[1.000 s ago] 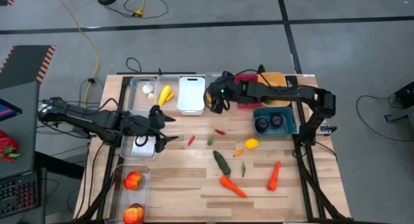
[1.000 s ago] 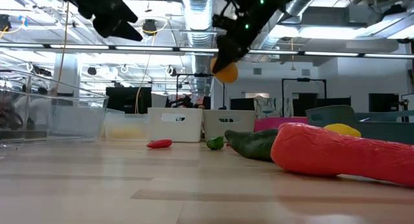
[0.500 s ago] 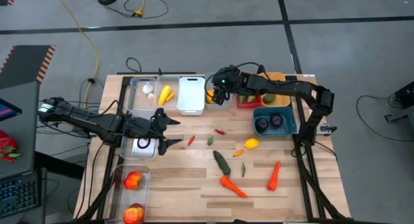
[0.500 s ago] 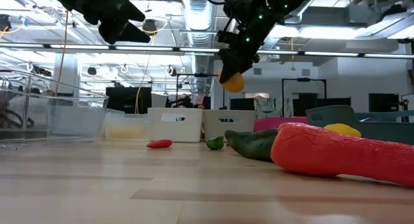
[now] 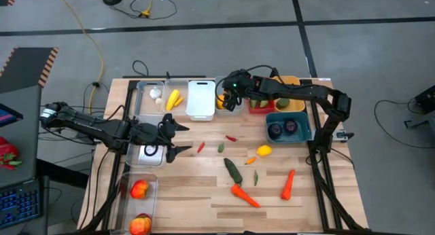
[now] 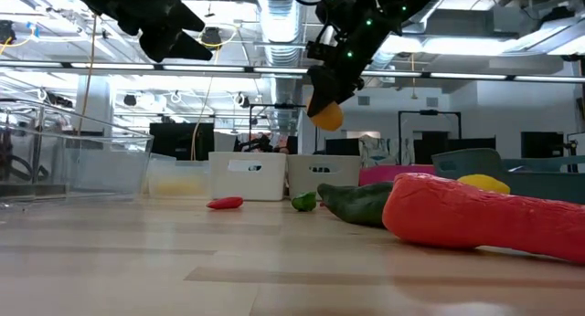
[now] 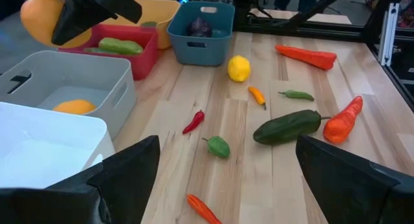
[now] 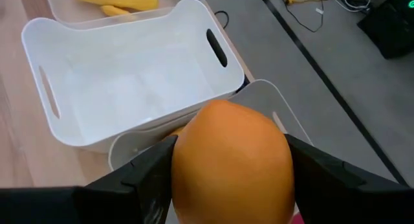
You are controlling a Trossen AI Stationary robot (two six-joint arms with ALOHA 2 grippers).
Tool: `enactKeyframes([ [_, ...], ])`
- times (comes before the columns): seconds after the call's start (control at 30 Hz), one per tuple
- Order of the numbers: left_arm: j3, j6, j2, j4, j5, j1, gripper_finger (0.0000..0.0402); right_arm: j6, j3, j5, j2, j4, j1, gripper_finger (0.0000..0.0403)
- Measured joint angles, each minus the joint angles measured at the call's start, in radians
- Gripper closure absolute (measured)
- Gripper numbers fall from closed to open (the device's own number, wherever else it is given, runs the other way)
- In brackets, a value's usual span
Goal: Sort produce into baskets
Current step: Put the bottom lemon into the gray bin, then put the lemon into the gray bin
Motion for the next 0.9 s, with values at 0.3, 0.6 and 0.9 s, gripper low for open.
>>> enactKeyframes([
  [0.3, 0.0, 0.0, 0.0, 0.0, 0.0, 0.0, 0.0052, 0.003, 0.0, -0.049, 0.0, 0.0, 0.0, 0.0116],
  [0.6, 0.0, 0.0, 0.0, 0.0, 0.0, 0.0, 0.0052, 0.009, 0.0, -0.092, 0.0, 0.0, 0.0, 0.0115],
  [0.9, 0.0, -0.001, 0.0, 0.0, 0.0, 0.0, 0.0052, 0.044, 0.0, -0.169, 0.0, 0.0, -0.003, 0.0034],
])
